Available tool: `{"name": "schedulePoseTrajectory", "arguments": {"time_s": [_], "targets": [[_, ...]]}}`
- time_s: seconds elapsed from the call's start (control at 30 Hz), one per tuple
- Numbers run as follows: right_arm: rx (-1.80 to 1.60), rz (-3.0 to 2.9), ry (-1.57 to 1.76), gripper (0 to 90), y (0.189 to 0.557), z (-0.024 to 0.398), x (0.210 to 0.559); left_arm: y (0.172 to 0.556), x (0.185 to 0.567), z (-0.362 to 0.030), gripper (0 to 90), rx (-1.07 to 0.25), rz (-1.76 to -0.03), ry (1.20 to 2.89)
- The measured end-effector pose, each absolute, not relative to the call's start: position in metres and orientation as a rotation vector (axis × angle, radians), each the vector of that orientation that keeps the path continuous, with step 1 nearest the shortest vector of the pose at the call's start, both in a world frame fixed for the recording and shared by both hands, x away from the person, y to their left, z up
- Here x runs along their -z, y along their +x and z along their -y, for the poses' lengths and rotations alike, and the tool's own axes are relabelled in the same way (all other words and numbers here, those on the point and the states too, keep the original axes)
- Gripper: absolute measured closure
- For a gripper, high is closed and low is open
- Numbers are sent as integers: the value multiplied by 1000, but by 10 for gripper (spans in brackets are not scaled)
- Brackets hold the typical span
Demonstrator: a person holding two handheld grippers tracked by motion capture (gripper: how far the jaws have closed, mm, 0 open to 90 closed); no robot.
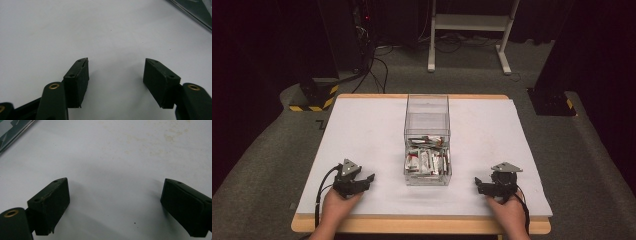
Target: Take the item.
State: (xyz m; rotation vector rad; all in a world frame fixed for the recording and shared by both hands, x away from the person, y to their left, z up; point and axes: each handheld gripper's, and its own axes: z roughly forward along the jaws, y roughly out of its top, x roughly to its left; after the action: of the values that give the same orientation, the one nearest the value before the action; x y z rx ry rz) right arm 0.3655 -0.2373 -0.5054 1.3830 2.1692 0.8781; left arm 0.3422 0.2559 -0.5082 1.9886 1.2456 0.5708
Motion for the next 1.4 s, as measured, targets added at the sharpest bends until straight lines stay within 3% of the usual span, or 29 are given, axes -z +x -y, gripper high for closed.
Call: {"name": "schedulePoseTrajectory", "arguments": {"time_s": [1.13,1.4], "targets": [[-878,-2167,1387,84,365,237,505,344,504,-253,376,-581,-1258,1991],[-878,-2167,1386,85,365,237,505,345,495,-245,393,-587,-1196,1956]]}}
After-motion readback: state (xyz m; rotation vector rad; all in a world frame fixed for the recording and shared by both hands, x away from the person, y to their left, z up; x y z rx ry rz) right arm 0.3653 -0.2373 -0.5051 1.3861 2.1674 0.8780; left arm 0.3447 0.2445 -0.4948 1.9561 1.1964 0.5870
